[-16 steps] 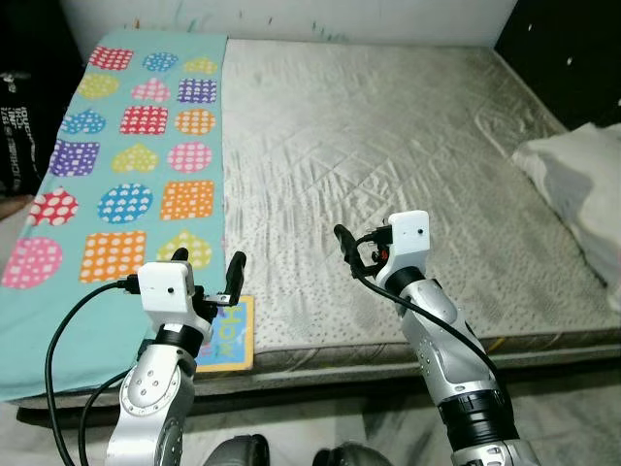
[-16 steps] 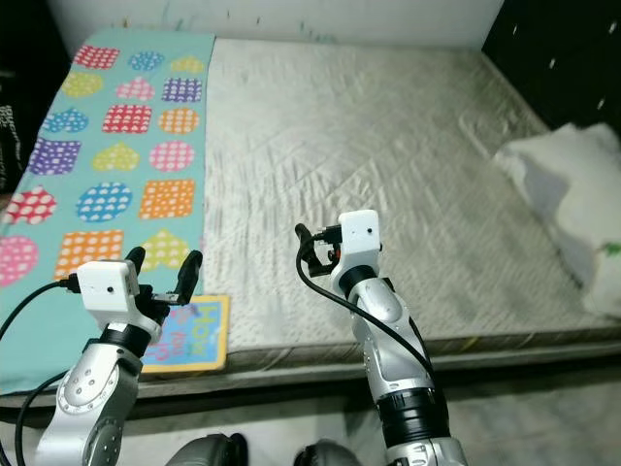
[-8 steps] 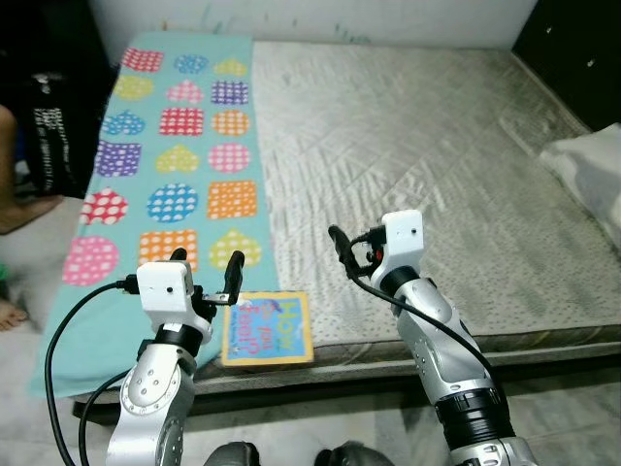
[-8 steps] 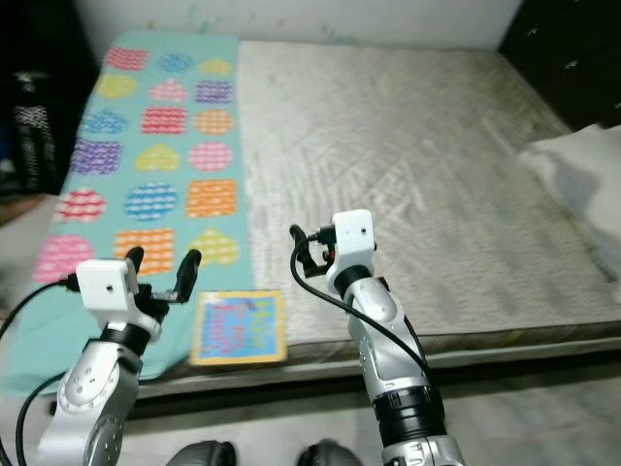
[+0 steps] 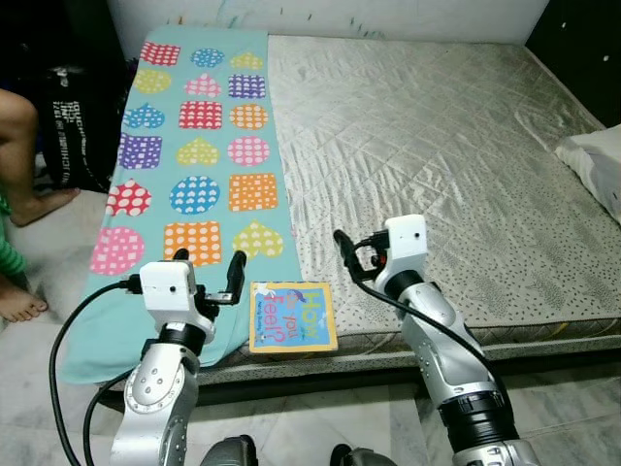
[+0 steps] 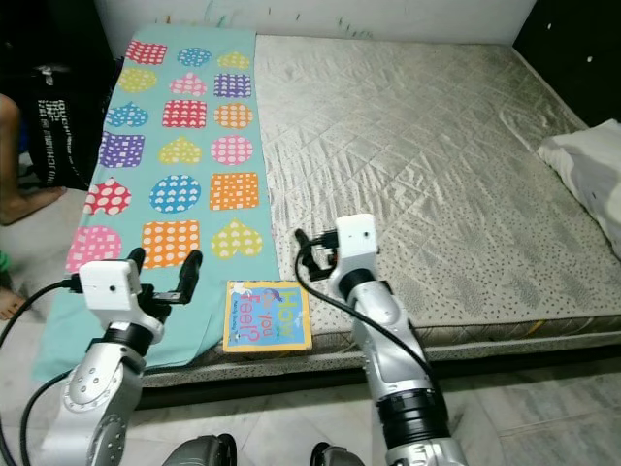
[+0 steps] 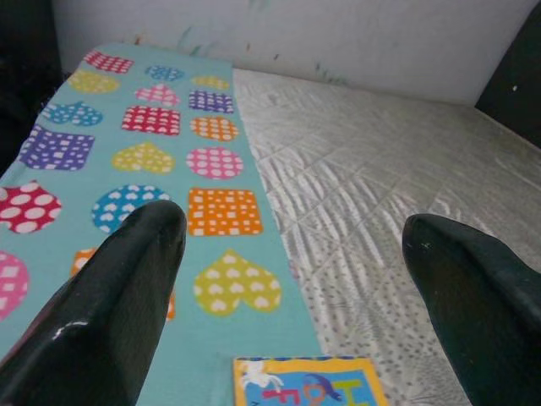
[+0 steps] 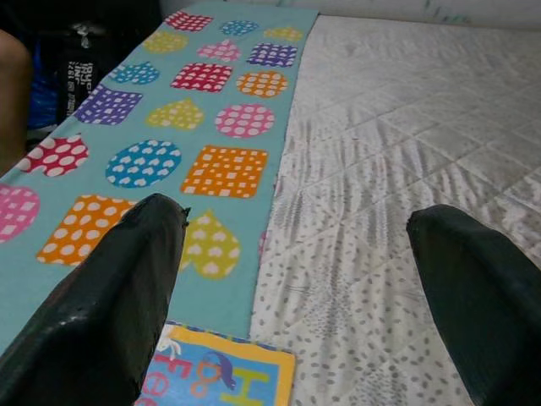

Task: Clean up the room

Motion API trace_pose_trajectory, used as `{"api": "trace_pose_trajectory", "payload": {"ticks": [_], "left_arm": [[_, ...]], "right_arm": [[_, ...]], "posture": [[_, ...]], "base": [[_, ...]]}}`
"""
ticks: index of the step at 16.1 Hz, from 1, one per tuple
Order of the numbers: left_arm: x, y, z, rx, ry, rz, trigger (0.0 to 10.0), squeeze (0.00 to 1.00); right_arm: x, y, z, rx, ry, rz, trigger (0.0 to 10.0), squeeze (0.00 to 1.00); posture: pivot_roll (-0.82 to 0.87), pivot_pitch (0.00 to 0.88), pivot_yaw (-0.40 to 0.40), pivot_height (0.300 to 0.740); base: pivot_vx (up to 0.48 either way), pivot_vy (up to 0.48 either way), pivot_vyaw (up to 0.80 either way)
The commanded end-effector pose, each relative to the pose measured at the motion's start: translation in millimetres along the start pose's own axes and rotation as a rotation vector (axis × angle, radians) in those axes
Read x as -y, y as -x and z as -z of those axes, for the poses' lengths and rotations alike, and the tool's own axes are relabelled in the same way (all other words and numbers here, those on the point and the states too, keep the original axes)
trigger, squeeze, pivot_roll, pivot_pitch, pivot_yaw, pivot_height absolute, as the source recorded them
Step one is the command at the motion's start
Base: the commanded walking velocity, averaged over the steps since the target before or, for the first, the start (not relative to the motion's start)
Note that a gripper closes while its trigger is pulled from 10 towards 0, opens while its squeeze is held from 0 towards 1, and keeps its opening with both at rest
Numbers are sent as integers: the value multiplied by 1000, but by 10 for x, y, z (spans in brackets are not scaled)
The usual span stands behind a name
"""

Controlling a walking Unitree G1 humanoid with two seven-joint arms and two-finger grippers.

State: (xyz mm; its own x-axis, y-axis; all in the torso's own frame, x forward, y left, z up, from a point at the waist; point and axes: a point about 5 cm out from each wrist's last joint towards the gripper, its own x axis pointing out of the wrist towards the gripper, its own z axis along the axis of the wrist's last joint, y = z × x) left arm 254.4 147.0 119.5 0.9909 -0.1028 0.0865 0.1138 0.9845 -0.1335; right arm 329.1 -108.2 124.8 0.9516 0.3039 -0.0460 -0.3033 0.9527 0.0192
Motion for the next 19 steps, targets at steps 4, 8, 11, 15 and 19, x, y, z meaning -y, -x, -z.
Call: {"api": "trace_pose_trajectory", "payload": {"ticks": [4, 8, 11, 15, 19], "left_arm": [[12, 0, 6, -10, -5, 8, 10000, 0], [15, -9, 7, -11, -4, 9, 10000, 0], [13, -7, 5, -7, -2, 7, 10000, 0], [21, -3, -7, 4, -7, 7, 10000, 0], [35, 9, -27, 17, 3, 45, 10000, 0]], "right_arm": [[33, 15, 12, -3, -5, 13, 10000, 0], [41, 10, 13, -2, -7, 14, 10000, 0], [47, 10, 14, -2, -4, 15, 10000, 0], [51, 15, 26, -5, 2, 13, 10000, 0], [41, 7, 21, -3, 22, 5, 10000, 0]], "posture": [[98, 176, -67, 740], [98, 173, -68, 740], [98, 173, -70, 740], [99, 174, -71, 740], [99, 174, -71, 740]], "base": [[0, 85, -102], [0, 451, -648], [0, 414, 0], [0, 0, 0], [0, 0, 0]]}}
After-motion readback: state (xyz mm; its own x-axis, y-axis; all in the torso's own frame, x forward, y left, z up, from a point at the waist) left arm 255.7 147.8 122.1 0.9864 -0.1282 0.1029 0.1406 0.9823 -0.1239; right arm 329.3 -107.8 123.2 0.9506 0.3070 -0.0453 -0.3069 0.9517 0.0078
